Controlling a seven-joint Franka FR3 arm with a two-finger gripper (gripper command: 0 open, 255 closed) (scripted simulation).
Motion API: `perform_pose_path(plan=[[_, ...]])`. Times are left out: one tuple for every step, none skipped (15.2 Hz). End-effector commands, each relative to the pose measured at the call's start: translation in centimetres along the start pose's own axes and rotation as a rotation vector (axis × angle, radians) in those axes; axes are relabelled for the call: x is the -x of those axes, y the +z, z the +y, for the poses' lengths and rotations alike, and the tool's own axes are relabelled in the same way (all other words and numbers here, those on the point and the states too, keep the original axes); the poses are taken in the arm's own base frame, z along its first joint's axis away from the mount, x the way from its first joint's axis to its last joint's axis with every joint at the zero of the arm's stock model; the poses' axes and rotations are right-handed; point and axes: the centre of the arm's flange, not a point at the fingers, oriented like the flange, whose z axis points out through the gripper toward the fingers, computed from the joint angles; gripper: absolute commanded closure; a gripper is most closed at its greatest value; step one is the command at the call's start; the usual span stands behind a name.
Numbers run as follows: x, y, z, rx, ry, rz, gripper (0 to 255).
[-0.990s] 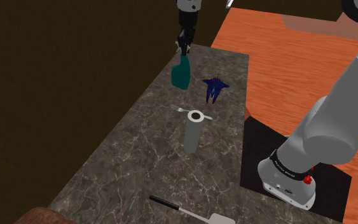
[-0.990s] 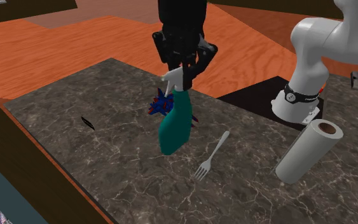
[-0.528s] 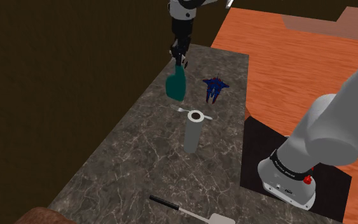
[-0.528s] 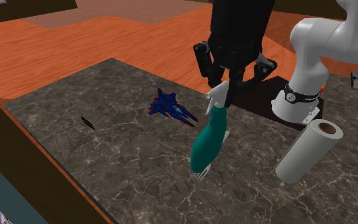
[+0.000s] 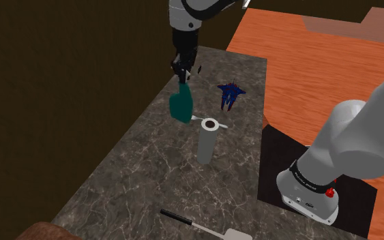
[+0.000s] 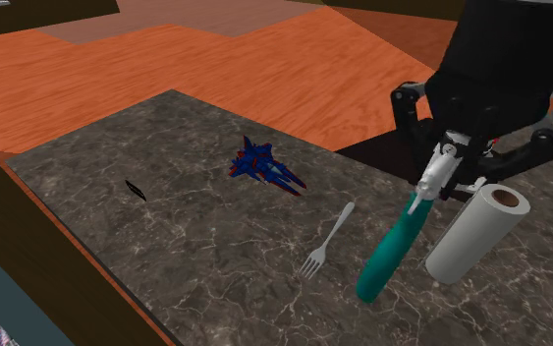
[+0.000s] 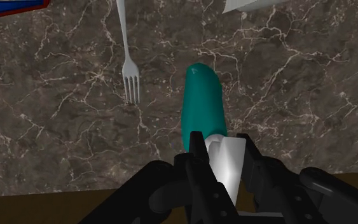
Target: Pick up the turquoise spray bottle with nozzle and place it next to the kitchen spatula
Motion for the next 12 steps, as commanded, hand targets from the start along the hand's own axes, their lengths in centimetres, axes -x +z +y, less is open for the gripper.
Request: perform_pose_path(plan=[[0.5, 0.1, -2.9, 0.000, 0.001, 0.000, 255], [0.7, 0.1, -4.2, 0.000, 0.001, 0.000, 255], [1.0, 0.1, -5.5, 0.000, 0.001, 0.000, 255], [1.2, 0.1, -6.8, 0.000, 0.001, 0.000, 255], [1.4, 0.1, -8.1, 0.000, 0.001, 0.000, 255], [1.6, 0.1, -9.4, 0.000, 0.001, 0.000, 255], [1.8, 0.1, -10.7, 0.000, 0.001, 0.000, 255], [2.1, 0.1, -12.0, 0.000, 0.001, 0.000, 255], [2.3, 0.1, -13.3, 0.000, 0.001, 0.000, 255], [2.5, 0.1, -14.6, 0.000, 0.001, 0.000, 255], [2.7, 0.1, -15.9, 0.000, 0.001, 0.000, 255], [2.9, 0.1, -17.2, 0.000, 0.001, 0.000, 255]])
